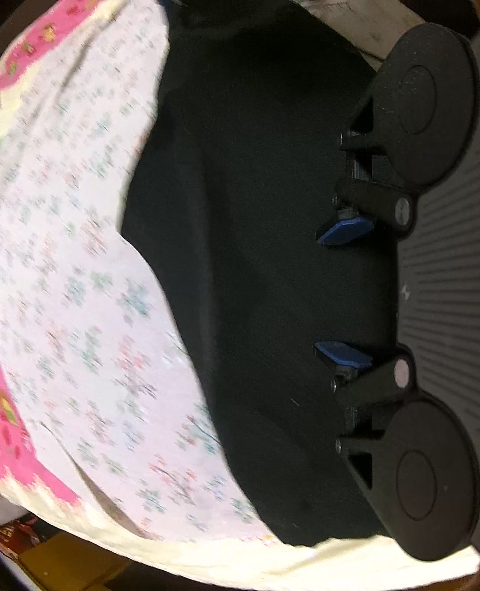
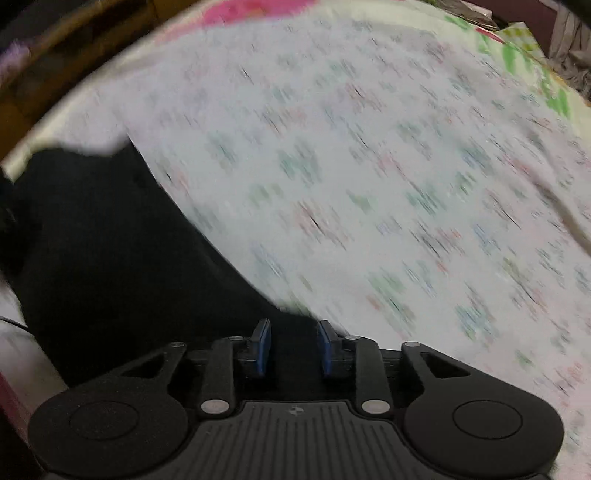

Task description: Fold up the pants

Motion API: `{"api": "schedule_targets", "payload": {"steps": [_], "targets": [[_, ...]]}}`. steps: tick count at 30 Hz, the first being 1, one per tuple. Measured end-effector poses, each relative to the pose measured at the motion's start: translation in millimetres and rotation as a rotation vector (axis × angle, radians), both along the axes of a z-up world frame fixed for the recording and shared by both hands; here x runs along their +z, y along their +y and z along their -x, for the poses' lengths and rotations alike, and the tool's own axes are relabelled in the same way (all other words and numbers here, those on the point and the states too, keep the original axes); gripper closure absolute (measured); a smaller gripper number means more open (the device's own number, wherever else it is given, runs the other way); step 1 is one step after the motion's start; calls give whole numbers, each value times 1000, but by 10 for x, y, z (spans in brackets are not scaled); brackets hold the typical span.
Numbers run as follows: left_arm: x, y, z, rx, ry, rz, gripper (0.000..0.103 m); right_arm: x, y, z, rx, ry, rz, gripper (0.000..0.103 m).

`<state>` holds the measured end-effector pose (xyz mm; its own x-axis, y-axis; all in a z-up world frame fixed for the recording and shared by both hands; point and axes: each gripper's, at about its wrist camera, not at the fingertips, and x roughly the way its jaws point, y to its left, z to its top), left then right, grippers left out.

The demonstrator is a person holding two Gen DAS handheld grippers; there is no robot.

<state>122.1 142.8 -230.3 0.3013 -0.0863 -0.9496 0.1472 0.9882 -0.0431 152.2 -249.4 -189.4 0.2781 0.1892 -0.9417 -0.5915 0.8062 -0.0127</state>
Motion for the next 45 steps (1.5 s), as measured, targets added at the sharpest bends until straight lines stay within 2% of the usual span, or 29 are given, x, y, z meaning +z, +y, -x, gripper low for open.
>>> {"api": "schedule_targets", "payload": {"steps": [3,5,8,10,12,14,16,18,21,23,25,28,30,32,35,39,42,45], "targets": [[32,-284,-110,-46,-22,45,37,-276,-397,-20,-130,55,59,103],[10,-500,-188,-88,-22,66,37,-390,-686,-30,-222,87,55,103],[-13,-868,-296,-155,-28,113,37,-393,-1100,13,-399,116,38,103],[-19,-1088,-372,-181,-35,133,37,-408,-1301,100,-439,97,97,103],[-24,-1351,-433,-216,-42,161,37,-327,-1458,174,-495,89,87,103],[-34,-1610,-473,-254,-56,187,37,-181,-1534,255,-516,25,92,103],[-25,-1915,-546,-298,-54,221,37,-30,-1670,348,-575,-38,35,87],[-55,-2223,-578,-355,-60,241,37,39,-1754,409,-560,-55,-23,82],[-111,-2654,-611,-428,-90,220,37,26,-1783,373,-516,-102,-83,83],[-160,-2857,-639,-457,-87,187,36,-88,-1826,261,-500,-87,-102,85],[-245,-2984,-635,-473,-86,104,36,-231,-1935,185,-514,-79,-50,90],[-305,-2988,-638,-456,-74,46,35,-344,-2304,127,-615,-107,39,97],[-283,-2976,-655,-416,-73,0,35,-265,-2516,133,-682,-117,43,90],[-252,-2995,-702,-371,-64,-9,35,-144,-2629,182,-723,-137,-5,86],[-152,-3060,-679,-357,-90,-6,35,-13,-2511,243,-662,-169,-78,84],[-93,-3246,-586,-434,-139,16,35,112,-2128,324,-526,-219,-134,84],[-196,-3403,-623,-469,-143,7,35,93,-1825,339,-423,-163,-269,84],[-178,-3430,-667,-445,-137,34,35,-61,-1558,256,-326,-81,-318,86]]}}
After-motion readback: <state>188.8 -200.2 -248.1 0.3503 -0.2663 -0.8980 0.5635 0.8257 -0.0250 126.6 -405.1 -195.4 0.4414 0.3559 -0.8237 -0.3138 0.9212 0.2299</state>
